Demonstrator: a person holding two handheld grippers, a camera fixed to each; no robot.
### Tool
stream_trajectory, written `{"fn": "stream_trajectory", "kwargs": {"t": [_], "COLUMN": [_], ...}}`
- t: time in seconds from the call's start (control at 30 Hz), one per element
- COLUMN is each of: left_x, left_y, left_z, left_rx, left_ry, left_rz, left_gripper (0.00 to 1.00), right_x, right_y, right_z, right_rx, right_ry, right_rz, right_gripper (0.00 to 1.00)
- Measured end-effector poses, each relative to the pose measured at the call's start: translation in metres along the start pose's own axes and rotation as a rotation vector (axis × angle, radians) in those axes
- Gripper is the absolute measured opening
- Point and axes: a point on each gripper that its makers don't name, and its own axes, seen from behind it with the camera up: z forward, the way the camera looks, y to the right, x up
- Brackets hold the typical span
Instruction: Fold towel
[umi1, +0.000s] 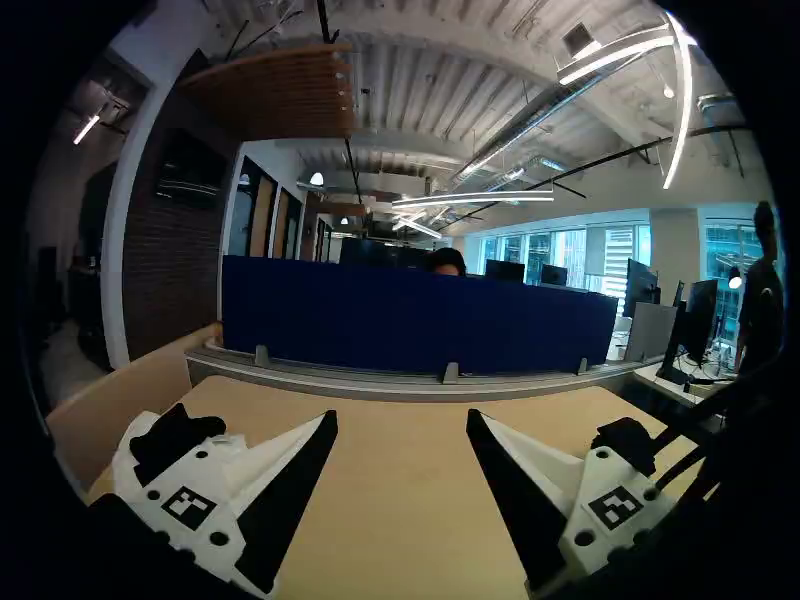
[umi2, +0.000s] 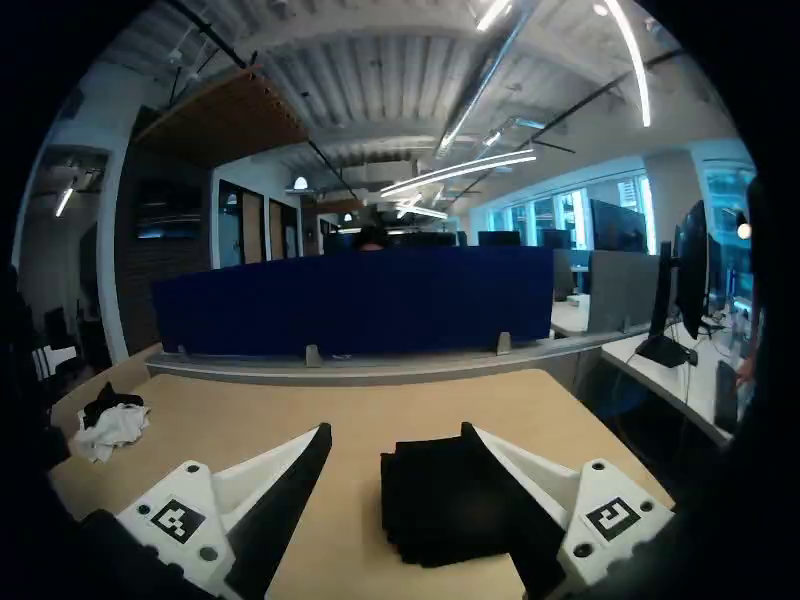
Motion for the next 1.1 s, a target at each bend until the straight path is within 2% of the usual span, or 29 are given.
{"fn": "stream_trajectory", "kwargs": {"t": [0.5,0.8,1.0,1.1], "left_x": [0.0013,0.0017,0.0027,0.0082], "left_y": [-0.0009,-0.0003,-0.0045,-0.0074], "left_z": [-0.0005,0.0001,0.0,-0.0007], "left_rx": [0.007,0.012,0.027,0.047], "left_ry": [-0.001,0.007,0.016,0.037], "left_rz": [0.007,-0.006,0.014,0.043], "left_gripper": [0.96,0.96,0.96,0.96], "right_x": [-0.0012,0.0019,0.0054,0.004], "right_y": [0.0005,-0.0014,-0.0027,-0.0054], "right_z": [0.0022,0.0039,0.0038,0.0031], "right_rx": [0.008,0.011,0.013,0.018], "right_ry": [0.005,0.007,0.017,0.011], "right_rz": [0.005,0.003,0.009,0.016], "right_gripper": [1.0,1.0,1.0,1.0]}}
